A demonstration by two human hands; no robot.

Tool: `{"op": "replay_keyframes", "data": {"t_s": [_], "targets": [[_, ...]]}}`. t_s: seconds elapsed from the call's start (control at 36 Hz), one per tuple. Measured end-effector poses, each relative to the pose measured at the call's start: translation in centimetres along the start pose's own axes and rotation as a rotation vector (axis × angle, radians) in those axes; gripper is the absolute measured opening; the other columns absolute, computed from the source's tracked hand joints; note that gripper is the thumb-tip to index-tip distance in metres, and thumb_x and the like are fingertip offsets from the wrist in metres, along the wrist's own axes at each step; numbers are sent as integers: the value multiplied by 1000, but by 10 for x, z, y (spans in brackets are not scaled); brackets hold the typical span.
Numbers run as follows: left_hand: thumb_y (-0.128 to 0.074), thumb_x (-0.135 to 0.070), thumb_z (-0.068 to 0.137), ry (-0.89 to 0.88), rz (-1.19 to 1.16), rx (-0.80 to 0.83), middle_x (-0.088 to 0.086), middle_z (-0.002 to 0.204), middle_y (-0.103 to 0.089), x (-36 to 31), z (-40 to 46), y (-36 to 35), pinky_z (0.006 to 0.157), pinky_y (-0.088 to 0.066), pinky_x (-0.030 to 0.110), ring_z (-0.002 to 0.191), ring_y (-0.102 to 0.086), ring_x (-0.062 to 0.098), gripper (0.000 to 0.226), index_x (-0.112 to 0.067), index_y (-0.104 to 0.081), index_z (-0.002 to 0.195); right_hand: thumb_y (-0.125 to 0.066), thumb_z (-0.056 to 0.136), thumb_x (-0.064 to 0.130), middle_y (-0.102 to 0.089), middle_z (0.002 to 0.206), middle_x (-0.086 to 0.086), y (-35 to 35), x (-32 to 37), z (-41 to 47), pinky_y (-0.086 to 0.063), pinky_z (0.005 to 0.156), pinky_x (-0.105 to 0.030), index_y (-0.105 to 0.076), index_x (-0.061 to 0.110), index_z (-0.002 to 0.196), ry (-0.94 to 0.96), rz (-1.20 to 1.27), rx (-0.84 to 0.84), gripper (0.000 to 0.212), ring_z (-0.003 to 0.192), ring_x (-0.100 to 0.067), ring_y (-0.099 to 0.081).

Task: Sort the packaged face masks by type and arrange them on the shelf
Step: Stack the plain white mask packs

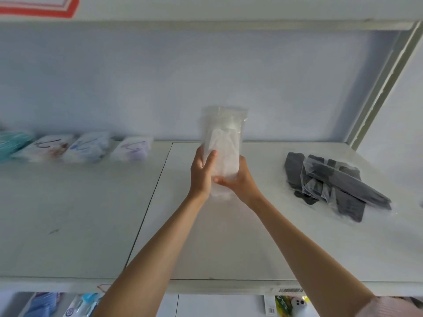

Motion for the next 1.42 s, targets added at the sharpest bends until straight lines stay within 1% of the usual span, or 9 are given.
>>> {"op": "replay_keyframes", "data": {"t_s": [0.19, 0.39, 0.64, 0.81, 1.0, 1.17, 1.28, 1.36, 1.42], "targets": [[-58, -55, 74, -15, -39, -7, -2, 120, -64, -7, 7, -4, 96, -49, 29, 113, -61, 12, 63, -22, -53, 127, -83, 70, 8, -54, 113, 4, -5, 1, 10, -53, 73, -21, -36, 9, 124, 0, 7, -4, 72, 103, -9, -60], [-57, -56, 72, 49, -74, -40, -7, 103, -62, 8, 5, -5, 85, -48, 28, 98, -61, 12, 56, -18, -48, 112, -90, 62, 37, -61, 121, -7, -9, -25, 12, -56, 85, -45, -41, 16, 131, -46, -39, 29, 87, 110, -20, -63], [-51, -48, 81, 69, -9, -82, -10, 101, -60, 8, 8, -5, 83, -47, 26, 96, -60, 10, 44, -15, -45, 110, -87, 59, 48, -60, 119, -4, -12, -27, 14, -55, 86, -45, -39, 18, 129, -46, -63, 35, 90, 108, -18, -62], [-55, -38, 91, 37, -12, -135, -8, 98, -60, -5, 9, -7, 74, -47, 12, 91, -60, 5, 33, -13, -46, 110, -80, 77, 19, -56, 108, 4, -10, -16, 15, -51, 64, -15, -35, 16, 124, -20, -65, 2, 65, 95, -8, -60], [-54, -35, 97, 135, 16, -194, -8, 94, -57, -5, 11, -1, 70, -44, 14, 88, -57, 8, 27, -13, -47, 110, -77, 79, 31, -57, 97, 3, -21, -9, 10, -55, 65, -30, -34, 23, 111, -24, -136, -41, 54, 86, -15, -61], [-60, -32, 85, 153, 89, 9, -6, 89, -56, -28, 33, 31, 58, -41, 8, 67, -56, -7, 43, -14, -48, 122, -78, 78, 17, -62, 115, -7, -40, 18, 25, -56, 79, -30, -42, 12, 123, 93, 112, 67, 58, 104, -21, -63], [-62, -17, 89, 227, 237, 6, 2, 101, -65, -17, 45, 71, 57, -46, 12, 77, -63, 7, 40, -17, -51, 127, -74, 82, 10, -69, 108, -13, -70, 18, 37, -56, 80, -36, -60, 18, 112, 60, 196, 204, 34, 97, -24, -69], [-66, -17, 84, 307, 249, -62, 8, 105, -68, -4, 51, 96, 70, -53, 25, 83, -66, 17, 42, -17, -55, 125, -81, 63, 49, -66, 113, -13, -95, 0, 49, -57, 74, -35, -51, 10, 125, -120, 139, 188, 79, 101, -27, -67], [-67, -23, 75, 366, 228, -118, 9, 107, -68, 7, 58, 111, 82, -56, 36, 91, -67, 22, 59, -16, -52, 131, -75, 69, 53, -62, 119, -9, -109, -8, 55, -56, 72, -34, -43, 7, 129, -249, 147, 159, 82, 102, -23, -66]]}}
Point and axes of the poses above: each hand's wrist, its own z-axis towards the middle knuckle, its own y-axis out of the back of the hand, x = y × z, the point moved 5 cm from there along z, towards the middle knuckle
